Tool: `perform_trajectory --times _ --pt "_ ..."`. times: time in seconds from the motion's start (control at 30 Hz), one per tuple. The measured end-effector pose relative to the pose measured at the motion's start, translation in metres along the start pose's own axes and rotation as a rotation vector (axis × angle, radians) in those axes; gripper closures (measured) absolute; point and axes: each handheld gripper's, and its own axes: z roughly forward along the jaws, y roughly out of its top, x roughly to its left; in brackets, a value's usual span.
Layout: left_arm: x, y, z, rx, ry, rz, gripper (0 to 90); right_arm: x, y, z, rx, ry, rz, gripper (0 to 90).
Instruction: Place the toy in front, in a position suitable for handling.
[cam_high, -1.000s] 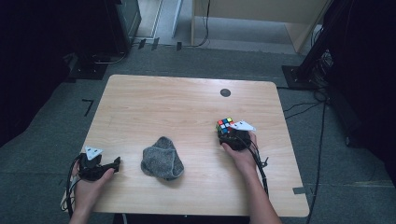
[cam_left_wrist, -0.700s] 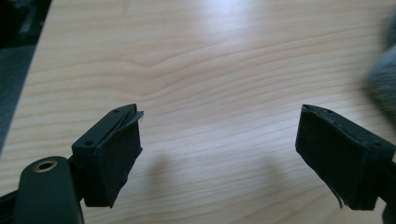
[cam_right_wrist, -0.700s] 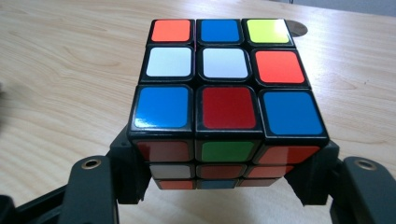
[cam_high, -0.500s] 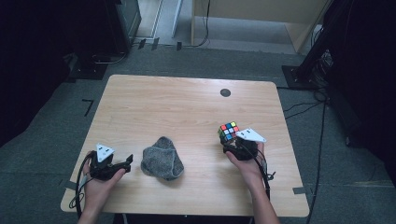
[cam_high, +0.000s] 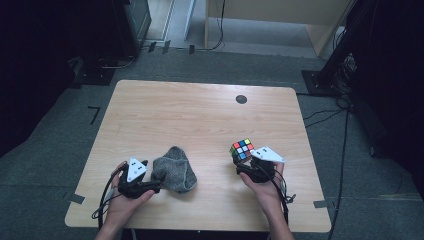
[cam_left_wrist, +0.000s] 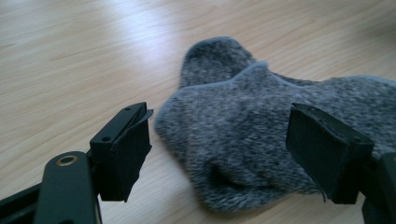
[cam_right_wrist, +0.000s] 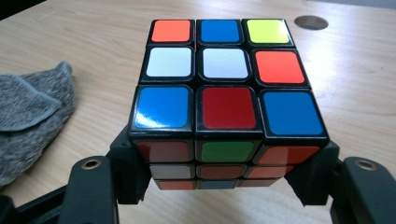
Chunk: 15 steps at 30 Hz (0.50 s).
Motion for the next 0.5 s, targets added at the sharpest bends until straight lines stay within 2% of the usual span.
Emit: perform_trajectory --times 0.1,0.17,0.23,0.3,0.37,0.5 --pt "-0.007 0.001 0.005 0.006 -0.039 0.014 22.6 0.004 -0.003 -0.001 0.012 0.006 -0.005 34.6" --pt "-0.01 0.002 0.011 0.029 -0.059 0.008 26.4 0.007 -0.006 -0.001 0.019 0.008 -0.01 34.6" --pt "-0.012 0.001 0.019 0.058 -0.062 -0.004 28.1 0.01 -0.008 -0.001 0.028 0.014 -0.014 34.5" --pt "-0.014 0.001 0.023 0.062 -0.065 -0.002 28.4 0.012 -0.011 -0.002 0.033 0.018 -0.014 34.5" --pt "-0.015 0.001 0.026 0.066 -0.066 0.009 30.5 0.014 -0.013 -0.004 0.035 0.021 -0.014 34.5" --pt "-0.017 0.0 0.035 0.108 -0.066 0.026 37.6 0.015 -0.015 -0.007 0.033 0.03 -0.013 34.5"
